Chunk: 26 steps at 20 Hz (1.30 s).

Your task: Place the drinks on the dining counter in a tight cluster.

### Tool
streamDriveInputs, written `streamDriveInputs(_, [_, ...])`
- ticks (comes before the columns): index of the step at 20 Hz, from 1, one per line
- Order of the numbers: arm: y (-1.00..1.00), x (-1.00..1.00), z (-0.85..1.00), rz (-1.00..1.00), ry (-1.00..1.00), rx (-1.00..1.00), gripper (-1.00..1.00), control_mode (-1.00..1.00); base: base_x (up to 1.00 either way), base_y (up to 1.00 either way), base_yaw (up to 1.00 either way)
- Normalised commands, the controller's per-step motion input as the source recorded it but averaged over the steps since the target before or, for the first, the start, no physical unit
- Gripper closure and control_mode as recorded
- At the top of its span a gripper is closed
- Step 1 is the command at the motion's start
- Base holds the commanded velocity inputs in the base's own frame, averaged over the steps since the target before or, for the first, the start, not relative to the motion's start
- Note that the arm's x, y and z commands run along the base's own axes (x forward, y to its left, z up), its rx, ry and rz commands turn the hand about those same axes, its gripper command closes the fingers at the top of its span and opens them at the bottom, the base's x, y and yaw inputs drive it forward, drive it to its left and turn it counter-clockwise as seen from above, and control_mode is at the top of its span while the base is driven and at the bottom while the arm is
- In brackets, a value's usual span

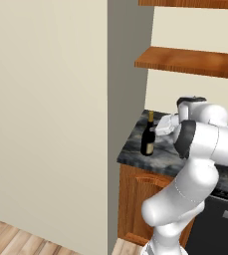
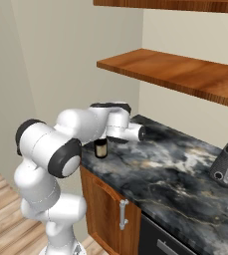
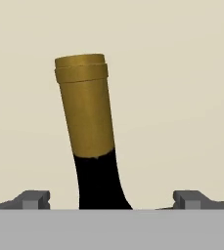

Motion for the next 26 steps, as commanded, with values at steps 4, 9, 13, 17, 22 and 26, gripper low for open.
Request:
streamDriveInputs(4, [0.01, 0.0, 0.0, 0.02, 0.0, 0.0, -1.0, -1.0, 0.0, 0.0, 0.0])
streamDriveInputs(9, [0.08, 0.0, -0.09, 0.02, 0.0, 0.0, -1.0, -1.0, 0.0, 0.0, 0.0])
streamDriveInputs(13, [0.06, 0.03, -0.1, 0.01, 0.0, 0.0, -1.0, -1.0, 0.0, 0.0, 0.0])
streamDriveInputs(17, [0.0, 0.15, -0.07, 0.0, 0.0, 0.0, -1.0, -1.0, 0.0, 0.0, 0.0])
streamDriveInputs(22, [0.03, 0.27, 0.0, 0.0, 0.0, 0.0, -1.0, -1.0, 0.0, 0.0, 0.0])
streamDriveInputs(26, [0.1, 0.12, 0.0, 0.0, 0.0, 0.0, -1.0, -1.0, 0.0, 0.0, 0.0])
